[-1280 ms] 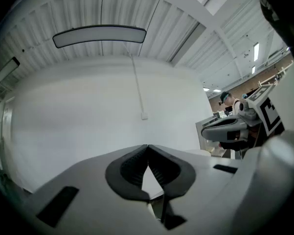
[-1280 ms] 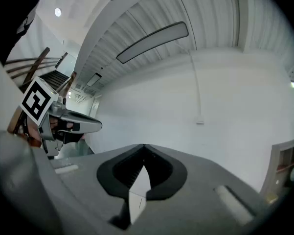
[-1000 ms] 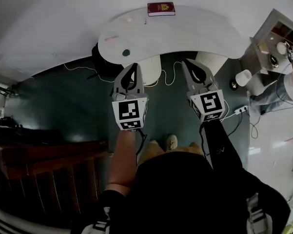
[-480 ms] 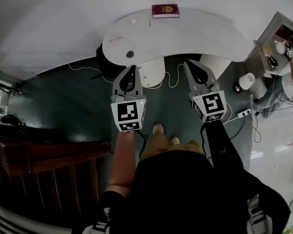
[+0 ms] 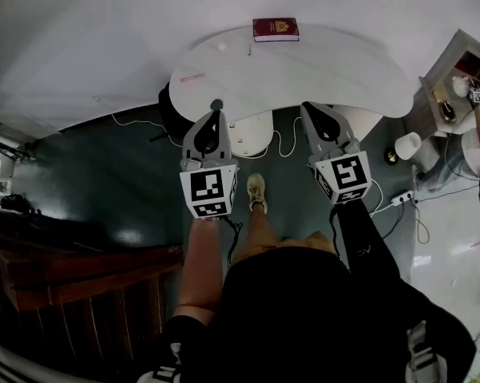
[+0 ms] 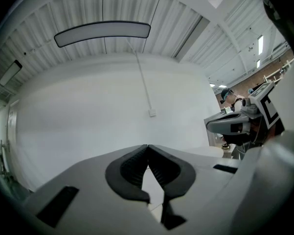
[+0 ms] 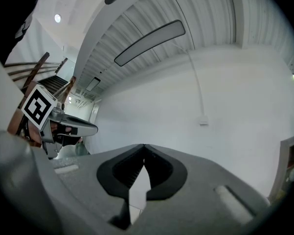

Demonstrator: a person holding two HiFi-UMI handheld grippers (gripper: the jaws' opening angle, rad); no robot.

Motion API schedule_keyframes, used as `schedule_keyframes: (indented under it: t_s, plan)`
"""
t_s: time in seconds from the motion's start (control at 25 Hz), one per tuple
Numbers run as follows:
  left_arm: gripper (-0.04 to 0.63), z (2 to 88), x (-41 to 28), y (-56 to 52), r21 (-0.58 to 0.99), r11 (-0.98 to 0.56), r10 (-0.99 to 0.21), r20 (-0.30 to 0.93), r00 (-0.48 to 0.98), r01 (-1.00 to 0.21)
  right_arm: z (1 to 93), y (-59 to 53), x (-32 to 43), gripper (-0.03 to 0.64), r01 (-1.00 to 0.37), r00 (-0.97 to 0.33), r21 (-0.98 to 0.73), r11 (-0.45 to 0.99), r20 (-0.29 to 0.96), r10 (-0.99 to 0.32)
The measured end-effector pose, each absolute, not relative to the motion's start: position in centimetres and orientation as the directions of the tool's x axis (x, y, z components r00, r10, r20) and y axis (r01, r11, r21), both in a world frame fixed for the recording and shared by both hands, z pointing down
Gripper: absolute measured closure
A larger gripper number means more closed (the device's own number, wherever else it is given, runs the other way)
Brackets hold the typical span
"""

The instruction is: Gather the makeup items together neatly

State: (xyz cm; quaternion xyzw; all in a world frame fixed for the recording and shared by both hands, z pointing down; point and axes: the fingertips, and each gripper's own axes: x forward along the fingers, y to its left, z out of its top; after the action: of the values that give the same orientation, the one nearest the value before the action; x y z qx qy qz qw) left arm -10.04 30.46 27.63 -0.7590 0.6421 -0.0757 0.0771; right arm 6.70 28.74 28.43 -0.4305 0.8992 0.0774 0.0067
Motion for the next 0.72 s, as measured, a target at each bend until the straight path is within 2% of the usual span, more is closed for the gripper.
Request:
schedule_keyframes:
  t_s: [0.72]
  plan:
    - [0.585, 27.9, -17.7, 8.2, -0.172, -0.258, -0.966, 0.047, 0.254, -0.951, 27.9, 8.4, -0.6, 0.612, -0.821, -0.559, 0.149, 0.551, -0.019, -0.829]
